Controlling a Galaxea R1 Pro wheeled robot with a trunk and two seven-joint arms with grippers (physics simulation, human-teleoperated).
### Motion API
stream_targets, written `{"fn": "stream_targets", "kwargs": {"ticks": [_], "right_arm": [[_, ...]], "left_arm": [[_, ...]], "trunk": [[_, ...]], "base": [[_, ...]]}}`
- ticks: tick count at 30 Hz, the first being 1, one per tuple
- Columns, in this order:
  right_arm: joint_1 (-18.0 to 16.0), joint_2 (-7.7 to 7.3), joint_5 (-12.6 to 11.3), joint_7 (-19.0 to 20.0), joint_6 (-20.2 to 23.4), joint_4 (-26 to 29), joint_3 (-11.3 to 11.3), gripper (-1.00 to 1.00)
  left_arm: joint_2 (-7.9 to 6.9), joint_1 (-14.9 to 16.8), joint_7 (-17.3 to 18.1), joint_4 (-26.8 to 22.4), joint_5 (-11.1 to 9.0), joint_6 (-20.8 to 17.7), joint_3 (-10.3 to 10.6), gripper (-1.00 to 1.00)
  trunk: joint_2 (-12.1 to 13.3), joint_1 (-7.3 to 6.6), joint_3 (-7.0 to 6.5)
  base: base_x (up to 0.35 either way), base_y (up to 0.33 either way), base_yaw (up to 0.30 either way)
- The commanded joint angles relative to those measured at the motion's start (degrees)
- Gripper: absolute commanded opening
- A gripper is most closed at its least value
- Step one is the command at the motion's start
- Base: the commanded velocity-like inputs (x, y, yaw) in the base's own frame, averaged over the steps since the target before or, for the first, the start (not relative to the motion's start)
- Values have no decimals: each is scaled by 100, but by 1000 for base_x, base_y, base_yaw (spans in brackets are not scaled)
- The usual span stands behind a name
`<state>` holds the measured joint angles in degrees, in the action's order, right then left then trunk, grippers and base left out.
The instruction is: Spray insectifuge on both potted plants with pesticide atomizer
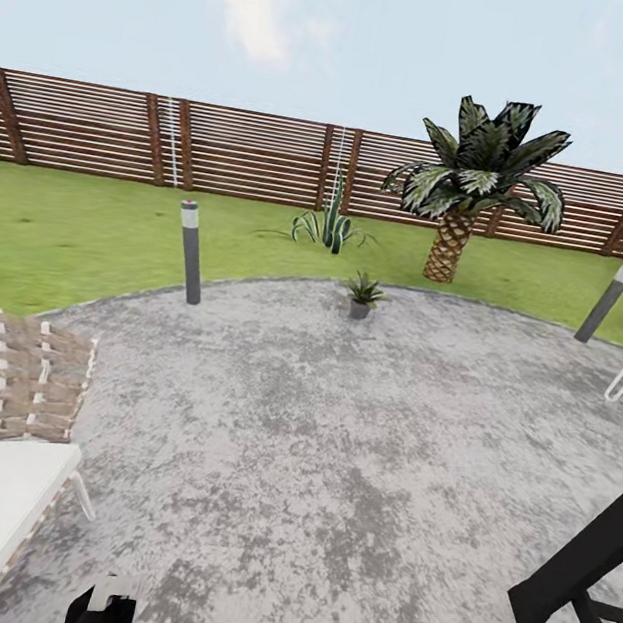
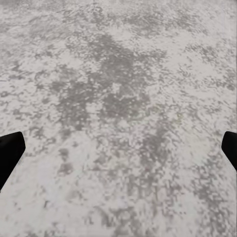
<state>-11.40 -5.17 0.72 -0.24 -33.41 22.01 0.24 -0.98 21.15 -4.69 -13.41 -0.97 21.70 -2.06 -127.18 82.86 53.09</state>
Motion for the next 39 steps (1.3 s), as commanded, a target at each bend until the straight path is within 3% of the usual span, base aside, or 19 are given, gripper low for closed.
{"fn": "stream_targets", "kwargs": {"ticks": [1, 39], "right_arm": [[-3, -1, 7, -3, -16, -4, 2, 100], [-3, -1, -1, -11, -16, -137, 2, 100]], "left_arm": [[1, 3, 3, 5, -9, 21, -14, -100], [1, 3, 3, 5, -9, 19, -14, -100]], "trunk": [[-2, 2, 5], [-2, 2, 5]], "base": [[339, 0, 0], [339, 0, 0]]}}
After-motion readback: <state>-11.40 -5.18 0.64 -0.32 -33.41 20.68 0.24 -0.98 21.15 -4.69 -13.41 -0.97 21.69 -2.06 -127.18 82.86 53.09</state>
